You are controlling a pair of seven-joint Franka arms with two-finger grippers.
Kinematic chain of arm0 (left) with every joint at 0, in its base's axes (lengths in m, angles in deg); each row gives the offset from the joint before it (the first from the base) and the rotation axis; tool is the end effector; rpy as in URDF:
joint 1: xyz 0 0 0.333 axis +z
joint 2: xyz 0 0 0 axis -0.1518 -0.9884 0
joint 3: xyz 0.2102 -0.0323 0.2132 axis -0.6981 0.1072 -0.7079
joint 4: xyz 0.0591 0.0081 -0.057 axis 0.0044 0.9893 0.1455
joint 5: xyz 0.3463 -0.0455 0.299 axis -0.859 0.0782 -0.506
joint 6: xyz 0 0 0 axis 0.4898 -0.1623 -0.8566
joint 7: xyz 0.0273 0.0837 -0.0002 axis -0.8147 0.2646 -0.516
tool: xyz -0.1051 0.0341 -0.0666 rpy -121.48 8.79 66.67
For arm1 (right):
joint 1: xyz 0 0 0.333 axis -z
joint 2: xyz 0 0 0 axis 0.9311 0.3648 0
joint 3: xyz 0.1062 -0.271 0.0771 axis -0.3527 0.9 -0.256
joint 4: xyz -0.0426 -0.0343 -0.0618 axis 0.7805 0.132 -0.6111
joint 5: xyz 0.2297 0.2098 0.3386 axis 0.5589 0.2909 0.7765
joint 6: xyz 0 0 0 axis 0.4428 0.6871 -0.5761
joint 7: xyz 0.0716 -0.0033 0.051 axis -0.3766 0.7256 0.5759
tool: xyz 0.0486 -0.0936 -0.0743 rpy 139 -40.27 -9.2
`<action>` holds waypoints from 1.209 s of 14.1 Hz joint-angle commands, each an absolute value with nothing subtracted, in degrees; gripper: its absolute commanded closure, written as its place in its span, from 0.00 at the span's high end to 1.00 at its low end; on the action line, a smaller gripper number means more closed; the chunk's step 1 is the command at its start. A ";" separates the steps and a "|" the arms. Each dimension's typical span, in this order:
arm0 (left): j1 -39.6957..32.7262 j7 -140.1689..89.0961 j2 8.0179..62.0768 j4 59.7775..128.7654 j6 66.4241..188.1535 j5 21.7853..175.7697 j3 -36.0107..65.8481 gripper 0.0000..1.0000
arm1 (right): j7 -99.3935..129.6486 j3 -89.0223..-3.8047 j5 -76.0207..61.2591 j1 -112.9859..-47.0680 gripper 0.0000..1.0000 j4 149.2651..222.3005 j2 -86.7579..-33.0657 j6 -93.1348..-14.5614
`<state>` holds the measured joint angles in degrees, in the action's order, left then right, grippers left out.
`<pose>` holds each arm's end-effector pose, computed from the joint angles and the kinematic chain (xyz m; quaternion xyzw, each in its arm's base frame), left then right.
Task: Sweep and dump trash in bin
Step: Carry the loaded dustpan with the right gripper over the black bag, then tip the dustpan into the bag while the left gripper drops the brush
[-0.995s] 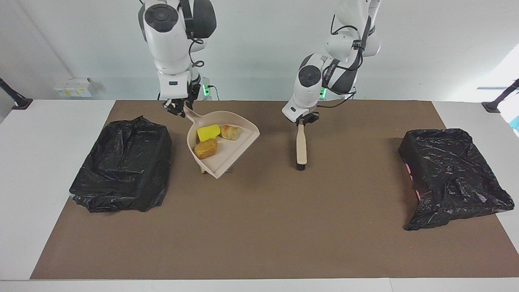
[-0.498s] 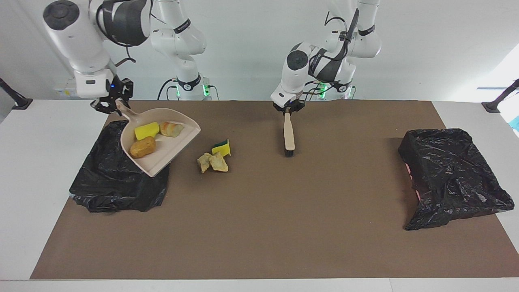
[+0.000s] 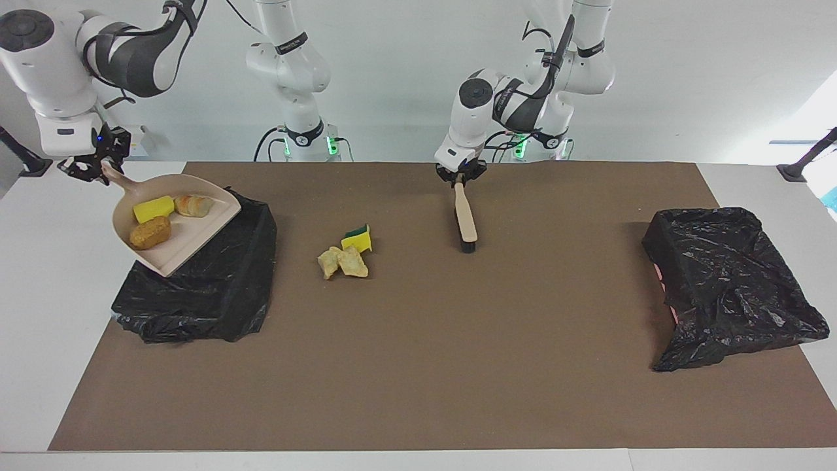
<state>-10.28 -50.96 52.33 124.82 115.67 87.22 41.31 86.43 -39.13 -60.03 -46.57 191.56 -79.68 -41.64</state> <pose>0.3328 -0.3832 0.2535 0.9966 0.0142 -0.0811 0.0041 0.5485 -0.2640 0.4829 0.8379 0.5136 -0.1416 0.1188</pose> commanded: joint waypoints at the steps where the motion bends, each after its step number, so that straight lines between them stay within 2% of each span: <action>1: -7.98 -51.05 52.14 123.42 115.30 88.06 40.72 1.00 | 87.98 -40.18 -66.86 -48.11 0.00 192.86 -80.00 -44.44; 4: -2.10 -50.09 50.92 120.52 115.64 87.18 40.63 1.00 | 88.25 -40.35 -73.55 -50.23 0.00 193.82 -80.17 -46.28; 8: 5.55 -45.96 43.72 111.22 115.12 80.43 40.72 1.00 | 88.16 -40.44 -80.05 -52.34 0.00 196.02 -80.70 -48.05; 11: 10.47 -39.48 40.55 106.20 114.16 76.64 40.72 1.00 | 88.16 -40.44 -85.49 -55.59 0.00 197.87 -81.75 -48.13; 17: 21.28 -21.46 38.52 97.42 105.73 75.05 40.63 1.00 | 88.34 -40.44 -91.05 -58.40 0.00 198.40 -82.11 -49.19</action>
<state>18.32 -26.27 39.87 101.88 110.55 76.26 39.99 86.54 -40.50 -88.76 -57.89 196.44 -80.11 -47.68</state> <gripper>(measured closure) 0.000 0.683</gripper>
